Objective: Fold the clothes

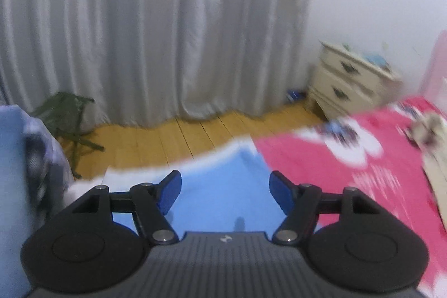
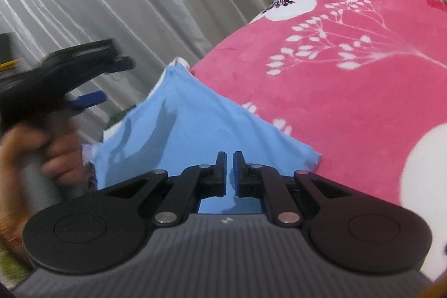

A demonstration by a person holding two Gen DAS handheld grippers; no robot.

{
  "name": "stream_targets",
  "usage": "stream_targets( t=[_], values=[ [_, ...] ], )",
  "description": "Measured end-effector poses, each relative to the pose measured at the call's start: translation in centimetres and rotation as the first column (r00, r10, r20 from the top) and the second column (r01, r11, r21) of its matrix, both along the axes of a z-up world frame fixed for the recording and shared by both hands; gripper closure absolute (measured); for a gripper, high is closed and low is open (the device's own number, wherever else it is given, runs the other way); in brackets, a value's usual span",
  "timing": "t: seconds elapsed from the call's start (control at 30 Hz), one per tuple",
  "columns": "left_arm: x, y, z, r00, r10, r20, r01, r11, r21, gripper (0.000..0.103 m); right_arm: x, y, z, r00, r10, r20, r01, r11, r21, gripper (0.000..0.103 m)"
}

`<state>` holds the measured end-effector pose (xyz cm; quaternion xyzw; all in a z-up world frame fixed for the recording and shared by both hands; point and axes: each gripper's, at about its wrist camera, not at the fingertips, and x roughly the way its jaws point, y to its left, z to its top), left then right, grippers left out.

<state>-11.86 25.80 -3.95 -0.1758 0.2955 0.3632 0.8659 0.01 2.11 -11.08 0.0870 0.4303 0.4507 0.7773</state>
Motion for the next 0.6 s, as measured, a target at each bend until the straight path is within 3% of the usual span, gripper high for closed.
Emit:
stream_targets(
  t=[0.13,0.23,0.37,0.53,0.6],
  values=[
    [-4.3,-3.5,-1.2,0.992,-0.109,-0.058,0.108,0.994,-0.014,0.032,0.1,-1.3,0.6,1.000,-0.025,0.013,0.025,1.000,-0.013,0.097],
    [-6.5,-6.8,-3.2,0.972,-0.219,-0.081,0.218,0.976,-0.028,0.030,-0.3,-2.0,1.0,0.999,-0.016,0.031,0.017,1.000,-0.026,0.097],
    [-7.5,-8.7,-7.1,0.951,-0.258,-0.172,0.239,0.963,-0.126,0.030,-0.9,-2.3,1.1,0.999,0.015,0.040,-0.013,0.999,-0.041,0.097],
    [-9.7,-10.2,-7.4,0.920,-0.321,-0.226,0.312,0.947,-0.075,0.030,-0.9,-3.3,0.0,0.999,0.015,0.041,-0.010,0.993,-0.121,0.094],
    [-10.6,-9.8,-6.9,0.915,-0.339,-0.218,0.331,0.941,-0.075,0.030,-0.7,-4.1,0.5,0.999,-0.004,0.041,0.008,0.995,-0.099,0.094]
  ],
)
